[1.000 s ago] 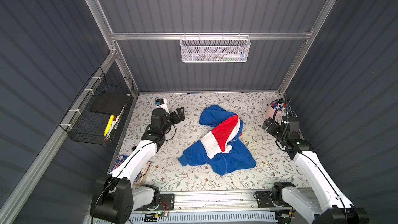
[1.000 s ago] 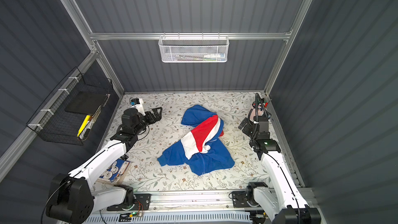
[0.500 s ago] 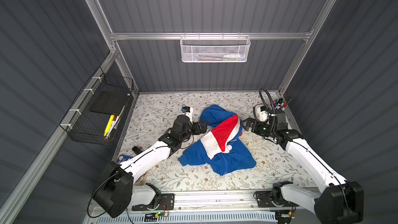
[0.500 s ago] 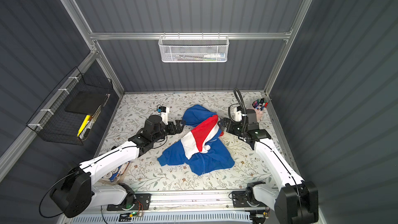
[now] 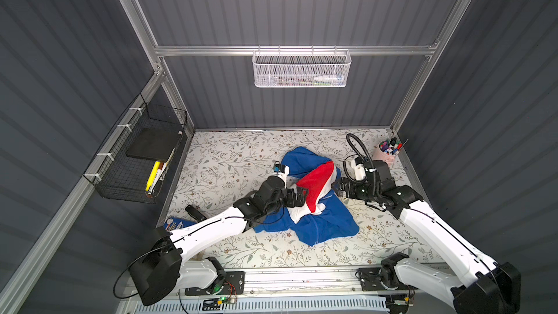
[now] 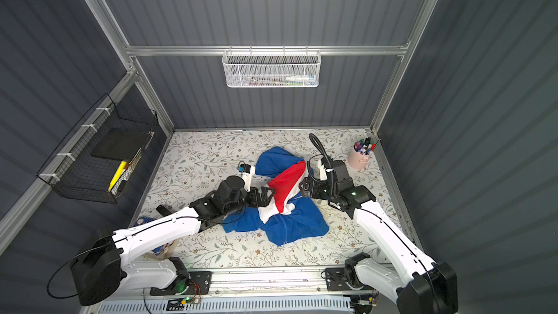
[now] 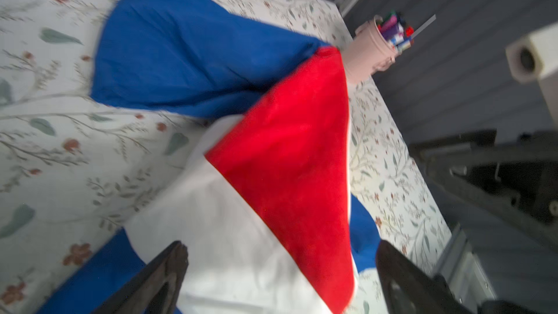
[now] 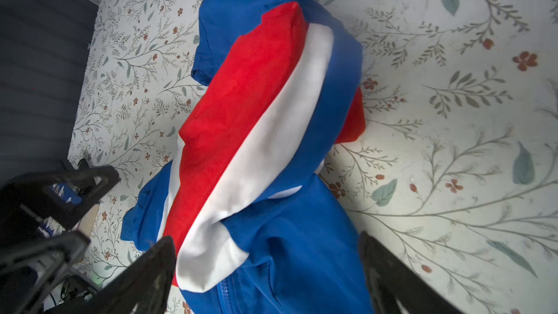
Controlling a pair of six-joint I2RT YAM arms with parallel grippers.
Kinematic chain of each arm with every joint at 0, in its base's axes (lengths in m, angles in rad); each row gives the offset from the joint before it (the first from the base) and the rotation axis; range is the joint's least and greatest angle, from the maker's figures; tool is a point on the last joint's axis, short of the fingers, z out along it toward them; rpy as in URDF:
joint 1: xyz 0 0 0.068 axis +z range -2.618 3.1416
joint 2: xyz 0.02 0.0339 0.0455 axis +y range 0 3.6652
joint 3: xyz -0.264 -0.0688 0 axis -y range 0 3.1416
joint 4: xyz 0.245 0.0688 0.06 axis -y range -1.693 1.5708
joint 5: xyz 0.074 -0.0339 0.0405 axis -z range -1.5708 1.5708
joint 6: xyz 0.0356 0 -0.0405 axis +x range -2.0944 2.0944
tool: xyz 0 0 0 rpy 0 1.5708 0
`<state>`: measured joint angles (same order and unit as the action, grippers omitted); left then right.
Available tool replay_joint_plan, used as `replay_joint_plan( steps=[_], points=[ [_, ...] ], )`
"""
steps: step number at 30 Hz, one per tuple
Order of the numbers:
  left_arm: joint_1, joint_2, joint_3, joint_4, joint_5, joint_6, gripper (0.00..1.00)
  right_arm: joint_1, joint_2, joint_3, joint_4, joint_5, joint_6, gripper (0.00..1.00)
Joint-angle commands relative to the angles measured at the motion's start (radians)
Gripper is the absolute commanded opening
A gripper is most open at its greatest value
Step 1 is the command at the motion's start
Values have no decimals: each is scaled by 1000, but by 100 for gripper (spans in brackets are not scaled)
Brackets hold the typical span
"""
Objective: Unzip the jacket
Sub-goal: Flatten out the jacket at the center of the board.
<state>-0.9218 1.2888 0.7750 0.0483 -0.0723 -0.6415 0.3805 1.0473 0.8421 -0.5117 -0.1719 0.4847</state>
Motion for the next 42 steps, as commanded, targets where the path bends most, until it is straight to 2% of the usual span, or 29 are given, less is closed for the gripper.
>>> replay_joint_plan(
  steps=[1, 5, 8, 12, 18, 22, 25, 30, 33, 36, 42],
  points=[
    [-90, 38, 31, -91, -54, -2, 99, 3, -32, -27, -48, 55, 44, 95],
    [-160, 148, 103, -91, -77, 10, 99, 3, -42, -47, -50, 67, 67, 95],
    [-168, 230, 185, -105, -110, 16, 99, 3, -47, -49, -59, 72, 87, 95],
    [-168, 346, 324, -256, -238, -23, 97, 3, -68, -48, -83, 105, 91, 95],
    [-169, 435, 383, -376, -317, -105, 93, 3, -73, -57, -96, 140, 89, 95],
    [-169, 451, 389, -400, -338, -135, 73, 3, -58, -56, -90, 125, 104, 95],
    [-166, 418, 395, -437, -357, -148, 49, 3, -51, -50, -91, 118, 107, 95],
    [-135, 275, 413, -505, -435, -145, 1, 3, -76, -49, -71, 91, 90, 95],
    [-64, 164, 402, -516, -421, -108, 0, 3, -99, -50, -56, 96, 85, 95],
    [21, 58, 382, -465, -354, -29, 0, 3, -108, -55, -38, 81, 74, 95],
    [107, 0, 424, -468, -291, 105, 0, 3, -92, -66, 1, -23, 58, 95]
  ],
)
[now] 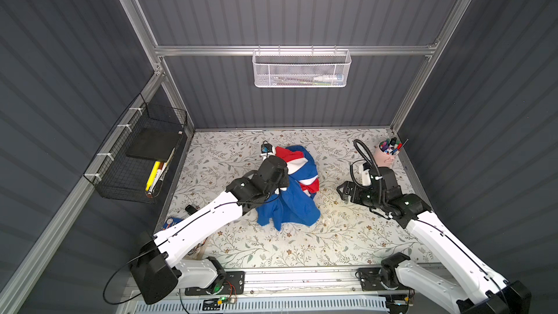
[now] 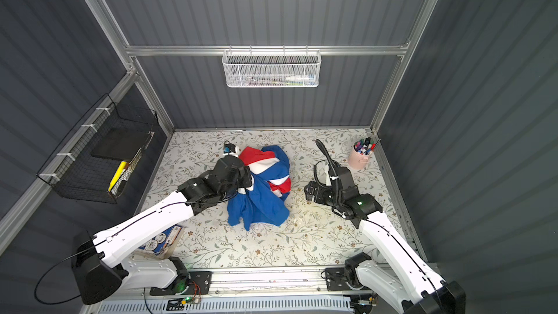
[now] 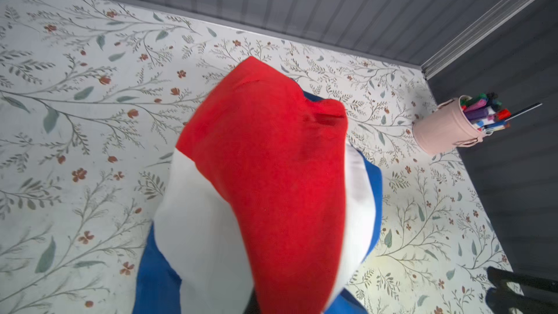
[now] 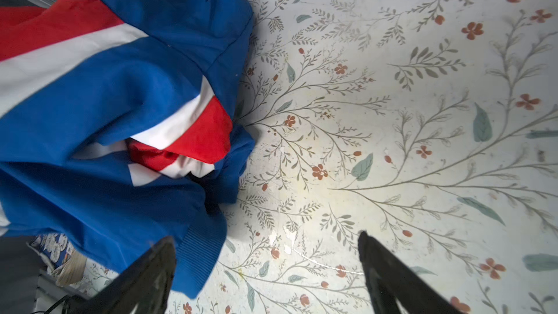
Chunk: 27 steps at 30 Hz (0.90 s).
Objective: Unzip the jacket
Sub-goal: Flatten out the jacket at the center of the board.
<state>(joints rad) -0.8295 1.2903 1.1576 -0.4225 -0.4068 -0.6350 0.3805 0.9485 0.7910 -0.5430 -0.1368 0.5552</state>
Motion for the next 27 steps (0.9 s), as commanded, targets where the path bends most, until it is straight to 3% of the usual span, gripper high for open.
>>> replay_joint_plan(
  steps=[1, 6, 13, 16, 27],
  points=[
    [18, 1, 53, 0, 48, 112, 0, 4, 12, -19, 42, -60, -9, 95],
    [25, 21, 132, 10, 75, 216, 0, 5, 21, -12, 40, -27, 19, 95],
    [59, 166, 408, -92, -41, 388, 0, 0, -53, 35, -123, 349, 97, 94],
    [73, 219, 529, -123, -130, 471, 0, -4, -102, 36, -120, 381, 89, 93],
    [89, 360, 962, -152, -289, 822, 0, -15, -200, 65, -163, 493, 115, 92]
  ],
)
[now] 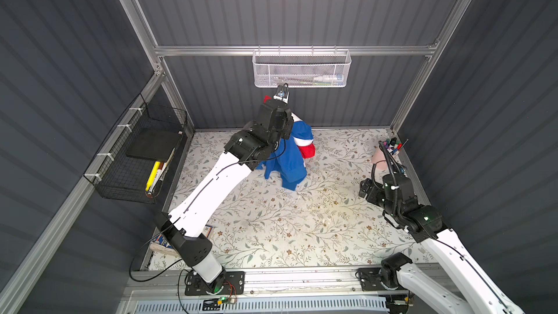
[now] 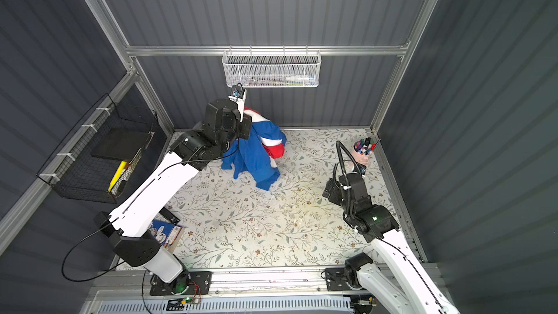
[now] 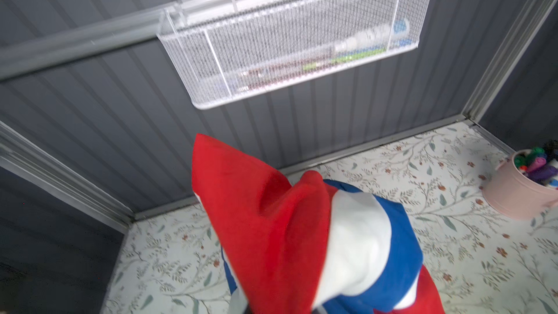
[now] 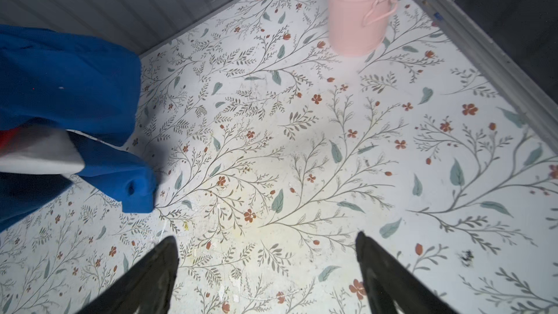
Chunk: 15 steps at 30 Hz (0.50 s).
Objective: Unzip the jacket
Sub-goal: Flatten out the jacket at the center of the board.
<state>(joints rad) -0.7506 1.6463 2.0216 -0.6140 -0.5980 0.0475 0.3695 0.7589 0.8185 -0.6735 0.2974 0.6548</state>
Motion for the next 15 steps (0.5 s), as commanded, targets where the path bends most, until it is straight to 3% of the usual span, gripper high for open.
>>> replay_joint_plan(
  steps=[1, 6, 9, 12, 15],
  points=[
    [12, 18, 141, 47, -120, 170, 0, -4, -11, 43, -36, 60, 16, 92],
    [20, 106, 379, 84, -153, 280, 0, -6, -12, 54, -35, 61, 20, 92],
    [19, 126, 407, 36, -37, 223, 0, -5, -17, 54, -40, 68, 17, 92],
    [-32, 86, 221, 33, 82, 107, 0, -7, -27, 42, -47, 82, 19, 92],
    [-146, -9, -155, 144, 147, -7, 0, -7, -43, 26, -54, 99, 22, 92]
  ],
)
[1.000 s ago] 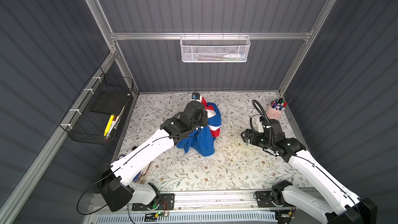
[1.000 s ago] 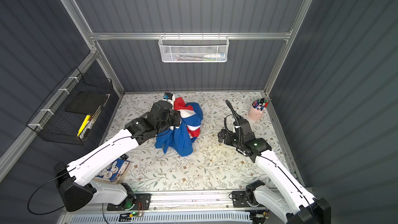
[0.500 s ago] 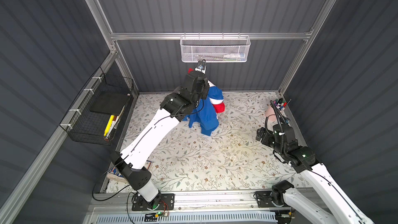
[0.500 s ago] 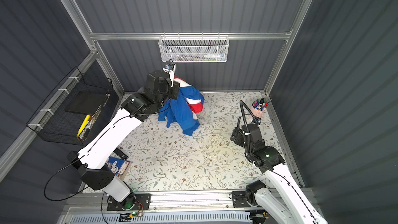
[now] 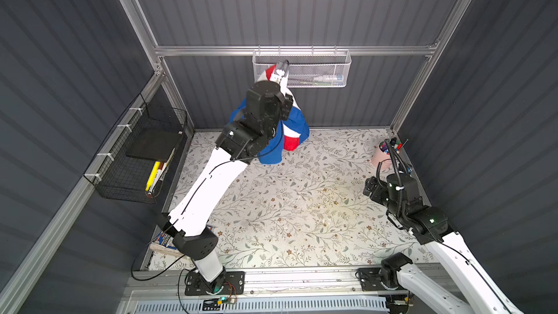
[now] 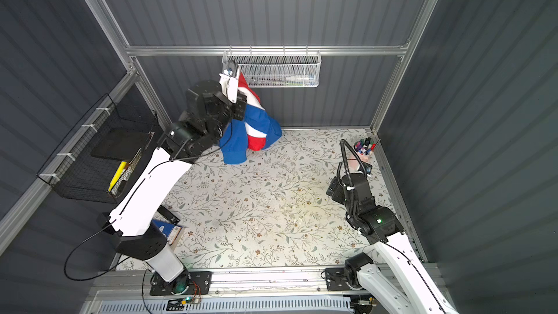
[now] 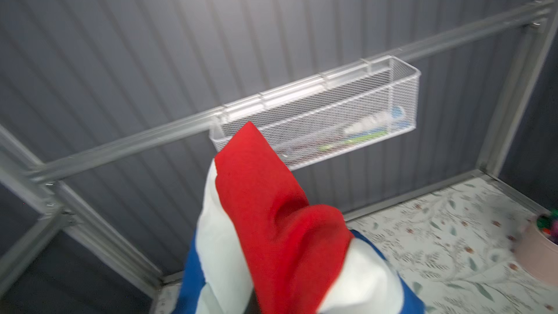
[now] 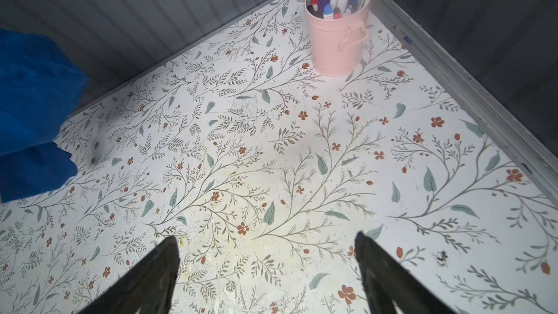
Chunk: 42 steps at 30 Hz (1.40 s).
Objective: Unzip the jacket
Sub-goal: Flatten out the jacket at the center of the board.
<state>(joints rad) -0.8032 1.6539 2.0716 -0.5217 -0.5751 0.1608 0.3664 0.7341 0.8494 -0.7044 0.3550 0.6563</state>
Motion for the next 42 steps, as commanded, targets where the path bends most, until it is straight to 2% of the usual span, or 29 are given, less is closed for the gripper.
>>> replay_joint_plan(
  steps=[1, 5, 6, 8, 10, 13, 15, 17, 22, 27, 31, 37, 40, 42],
  points=[
    [-123, -44, -318, 81, 179, -178, 12, -6, -24, -8, -28, 45, 20, 92],
    [-209, -199, -685, 241, 316, -401, 90, -9, -45, -24, -56, 64, 13, 93],
    [-216, -243, -762, 278, 343, -434, 99, -9, -48, -30, -58, 64, 10, 93],
    [-219, -334, -860, 338, 386, -484, 99, -10, -45, -47, -52, 50, 7, 94],
    [-219, -389, -897, 315, 390, -505, 99, -11, -33, -64, -31, 10, -1, 94],
    [-198, -421, -897, 231, 314, -593, 99, -11, 21, -83, 33, -126, -37, 94],
    [-141, -410, -891, 197, 339, -615, 99, -11, 82, -79, 69, -230, -63, 93],
    [-45, -392, -906, 189, 413, -644, 99, -10, 164, -53, 89, -346, -97, 93],
    [100, -365, -982, 258, 508, -703, 99, 19, 291, 25, 111, -490, -158, 94],
    [219, -376, -1055, 336, 593, -770, 99, 170, 329, 75, 136, -429, -269, 93],
    [389, -439, -1147, 407, 715, -806, 99, 311, 395, 130, 197, -381, -346, 89],
    [706, -511, -1280, 521, 977, -860, 99, 507, 701, 308, 220, -286, -483, 87],
    [837, -529, -1341, 576, 1104, -892, 99, 566, 860, 443, 194, -251, -521, 85],
    [889, -531, -1363, 593, 1151, -897, 99, 590, 969, 549, 140, -235, -540, 84]
  ],
)
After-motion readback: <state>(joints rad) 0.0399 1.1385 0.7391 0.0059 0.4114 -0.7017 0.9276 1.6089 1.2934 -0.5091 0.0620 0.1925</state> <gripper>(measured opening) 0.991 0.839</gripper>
